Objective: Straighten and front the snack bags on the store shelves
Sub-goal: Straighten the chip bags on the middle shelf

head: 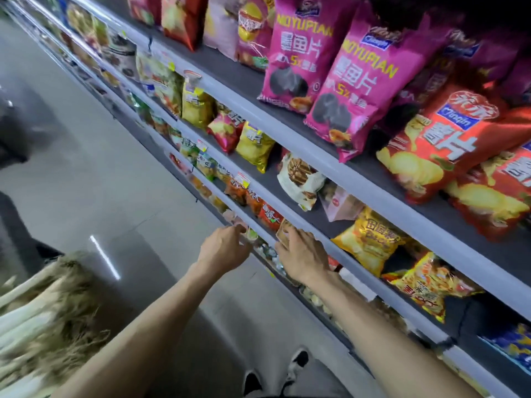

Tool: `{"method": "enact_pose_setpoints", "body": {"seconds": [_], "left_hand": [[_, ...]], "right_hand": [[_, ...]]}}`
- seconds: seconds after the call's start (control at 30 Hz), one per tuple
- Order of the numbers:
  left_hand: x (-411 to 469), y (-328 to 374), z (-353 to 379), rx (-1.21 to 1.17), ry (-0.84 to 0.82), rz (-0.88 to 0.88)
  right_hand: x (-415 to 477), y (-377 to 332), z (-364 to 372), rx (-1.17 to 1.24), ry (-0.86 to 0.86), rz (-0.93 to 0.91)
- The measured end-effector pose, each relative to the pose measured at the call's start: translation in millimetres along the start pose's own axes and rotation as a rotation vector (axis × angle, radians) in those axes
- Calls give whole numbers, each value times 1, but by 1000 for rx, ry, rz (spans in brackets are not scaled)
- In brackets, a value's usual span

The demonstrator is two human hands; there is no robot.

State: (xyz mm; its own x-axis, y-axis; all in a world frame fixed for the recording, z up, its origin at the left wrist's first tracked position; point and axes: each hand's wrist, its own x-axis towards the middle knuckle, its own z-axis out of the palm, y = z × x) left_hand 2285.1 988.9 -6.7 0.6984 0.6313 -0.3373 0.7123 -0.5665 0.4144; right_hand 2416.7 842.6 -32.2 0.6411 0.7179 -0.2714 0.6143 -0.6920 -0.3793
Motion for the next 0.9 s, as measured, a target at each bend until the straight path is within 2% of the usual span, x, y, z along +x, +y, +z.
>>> {"method": "enact_pose_setpoints", "body": {"seconds": [0.2, 0.37, 0.7, 0.9], "left_hand": [[57, -31, -19, -22, 8, -82], [115, -48, -38, -18, 2, -122], [223, -65, -91, 81, 44, -76], [280, -84, -107, 96, 23, 24]], "right_hand": [[65, -39, 6, -51, -41, -43], [130, -62, -1, 3, -56, -54], [220, -93, -8, 82, -29, -19], [250, -117, 4, 165, -11, 97]]}}
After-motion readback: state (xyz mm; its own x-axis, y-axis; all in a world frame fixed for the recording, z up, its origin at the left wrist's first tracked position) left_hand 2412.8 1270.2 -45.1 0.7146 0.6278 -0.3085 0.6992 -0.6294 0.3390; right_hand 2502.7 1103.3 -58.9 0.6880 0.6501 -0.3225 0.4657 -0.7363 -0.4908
